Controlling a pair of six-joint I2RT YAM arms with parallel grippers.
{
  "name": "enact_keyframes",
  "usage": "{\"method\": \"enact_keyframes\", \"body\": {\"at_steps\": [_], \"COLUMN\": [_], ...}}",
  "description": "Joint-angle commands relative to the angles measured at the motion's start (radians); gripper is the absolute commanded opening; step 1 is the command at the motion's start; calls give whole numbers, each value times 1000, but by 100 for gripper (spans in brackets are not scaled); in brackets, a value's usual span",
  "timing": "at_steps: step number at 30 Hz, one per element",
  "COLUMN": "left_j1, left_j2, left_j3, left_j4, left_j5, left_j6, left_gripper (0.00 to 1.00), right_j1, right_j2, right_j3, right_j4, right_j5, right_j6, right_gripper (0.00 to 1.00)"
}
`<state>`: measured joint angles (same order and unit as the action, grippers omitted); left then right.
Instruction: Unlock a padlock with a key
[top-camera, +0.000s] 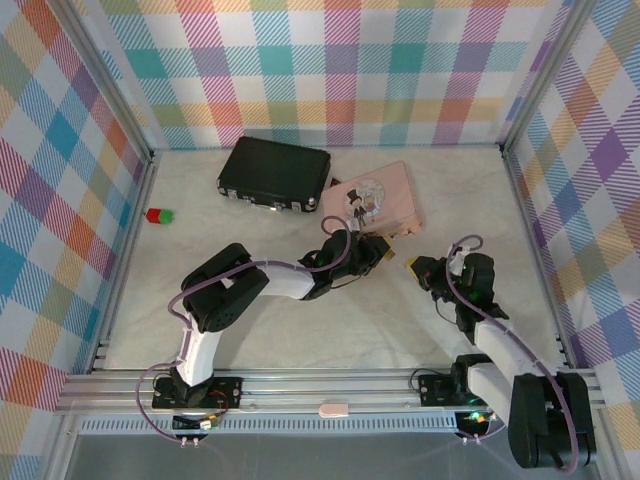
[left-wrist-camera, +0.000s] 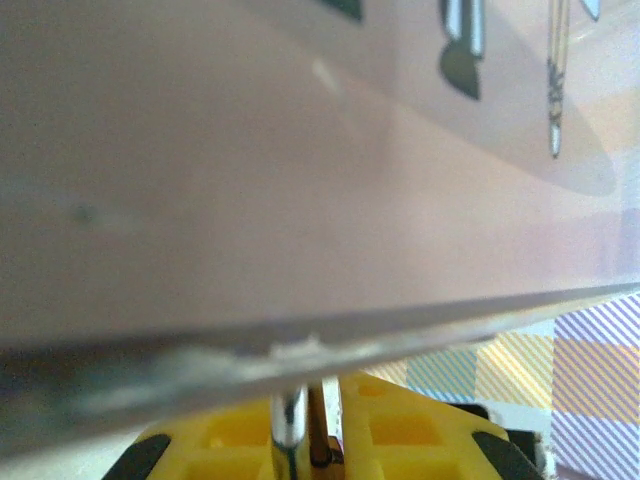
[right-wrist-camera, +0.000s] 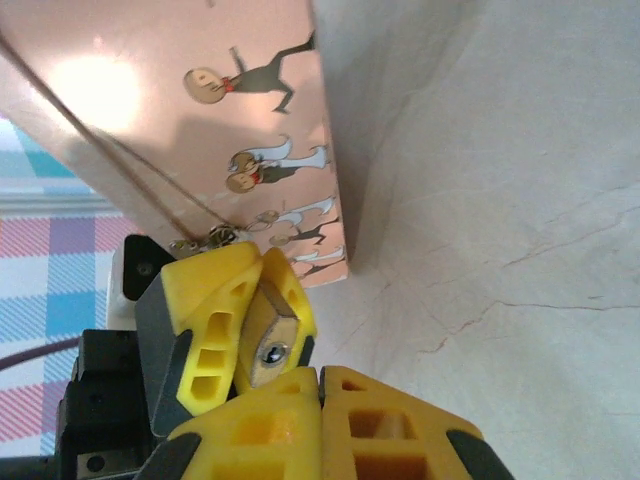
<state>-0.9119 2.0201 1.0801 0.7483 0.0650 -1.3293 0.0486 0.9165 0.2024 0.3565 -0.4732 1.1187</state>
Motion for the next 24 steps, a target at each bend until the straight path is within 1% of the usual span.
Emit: {"method": "enact_keyframes", "body": {"at_steps": [1,4,8,12,15,19,24], "left_j1": [-13,-19,-22,-27,-27,-27,-28], "left_j2": [-12,-9,-15,-11,-5,0,6], "left_j3": [9,9,6,9,15,20,23], "left_j4": [127,131,128,125,122,120,126], "left_j5": [-55,-64,-76,-89,-86,-85,-84], "left_j6": [-55,-62,-64,-63,-66,-67,-74], "left_gripper": [0,0,0,0,0,0,0], "right_j1": [10,17,31,73,82,101,122], "right_j2": [-39,-30,36,72,50,14,34], "right_j3": [-24,-27,-34,-41,-46,-32,-32], "right_j4": [-28,6,123,216,228,191,208], "right_j5": [89,102,97,142,170,195,221], "right_j6": [63,90,134,169,183,181,195], "right_gripper": [0,0,0,0,0,0,0]}}
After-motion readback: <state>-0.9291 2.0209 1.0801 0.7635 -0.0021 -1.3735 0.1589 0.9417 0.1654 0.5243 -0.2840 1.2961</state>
